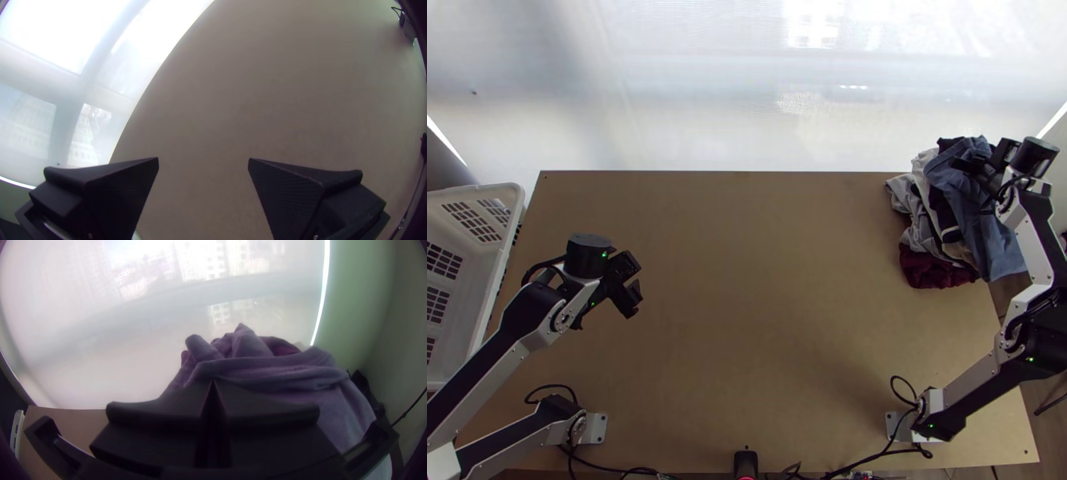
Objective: Fold the t-shirt
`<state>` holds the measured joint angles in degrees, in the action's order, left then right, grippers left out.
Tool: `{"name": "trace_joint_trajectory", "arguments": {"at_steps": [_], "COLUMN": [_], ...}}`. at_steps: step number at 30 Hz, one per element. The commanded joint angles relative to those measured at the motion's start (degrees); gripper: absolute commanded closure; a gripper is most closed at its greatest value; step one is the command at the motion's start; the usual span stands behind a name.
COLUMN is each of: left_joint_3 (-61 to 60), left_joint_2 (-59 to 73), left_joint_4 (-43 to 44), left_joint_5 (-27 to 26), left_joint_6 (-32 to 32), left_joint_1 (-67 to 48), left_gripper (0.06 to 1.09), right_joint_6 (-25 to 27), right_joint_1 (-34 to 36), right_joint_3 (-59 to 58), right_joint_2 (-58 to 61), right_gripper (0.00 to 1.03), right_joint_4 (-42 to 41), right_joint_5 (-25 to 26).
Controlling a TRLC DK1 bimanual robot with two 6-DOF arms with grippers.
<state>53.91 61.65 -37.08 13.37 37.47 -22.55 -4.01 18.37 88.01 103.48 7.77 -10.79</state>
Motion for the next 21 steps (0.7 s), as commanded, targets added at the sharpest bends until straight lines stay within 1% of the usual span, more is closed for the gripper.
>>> {"name": "trace_joint_trajectory", "arguments": {"at_steps": [1,9,13,14,15,16,17,18,21], "left_joint_3": [-0.74,-0.91,-0.91,-0.91,-0.91,-0.91,-0.91,-0.91,-0.91], "left_joint_2": [-1.18,-1.79,-2.15,-2.15,-2.15,-2.15,-2.15,-2.06,-1.88], "left_joint_4": [-0.36,-0.54,-0.19,-0.1,0.08,0.43,0.87,1.4,2.01], "left_joint_5": [0.17,0.17,0.17,0.08,0.08,0.08,0.08,0.08,0.08], "left_joint_6": [-0.12,0.32,0.23,0.23,0.06,-0.3,-0.47,-0.82,-1.26], "left_joint_1": [0.05,0.05,0.4,0.4,0.4,0.4,0.48,0.48,0.48], "left_gripper": [0.11,0.11,0.1,0.1,0.1,0.1,0.1,0.1,0.1], "right_joint_6": [1.11,1.37,1.29,1.37,1.46,1.9,2.6,3.04,3.57], "right_joint_1": [-0.62,0.0,0.26,0.26,0.17,-0.09,-0.62,-0.88,-1.5], "right_joint_3": [-3.46,-7.06,-6.8,-6.62,-6.27,-5.92,-5.74,-5.39,-5.04], "right_joint_2": [2.51,-0.83,-6.19,-7.51,-8.65,-9.44,-10.23,-10.67,-12.69], "right_gripper": [1.0,1.0,0.84,0.77,0.64,0.44,0.11,0.04,0.04], "right_joint_4": [-0.04,1.19,3.13,3.92,4.8,5.85,7.0,8.05,10.51], "right_joint_5": [0.33,0.33,0.33,0.42,0.42,0.42,0.33,0.42,0.42]}}
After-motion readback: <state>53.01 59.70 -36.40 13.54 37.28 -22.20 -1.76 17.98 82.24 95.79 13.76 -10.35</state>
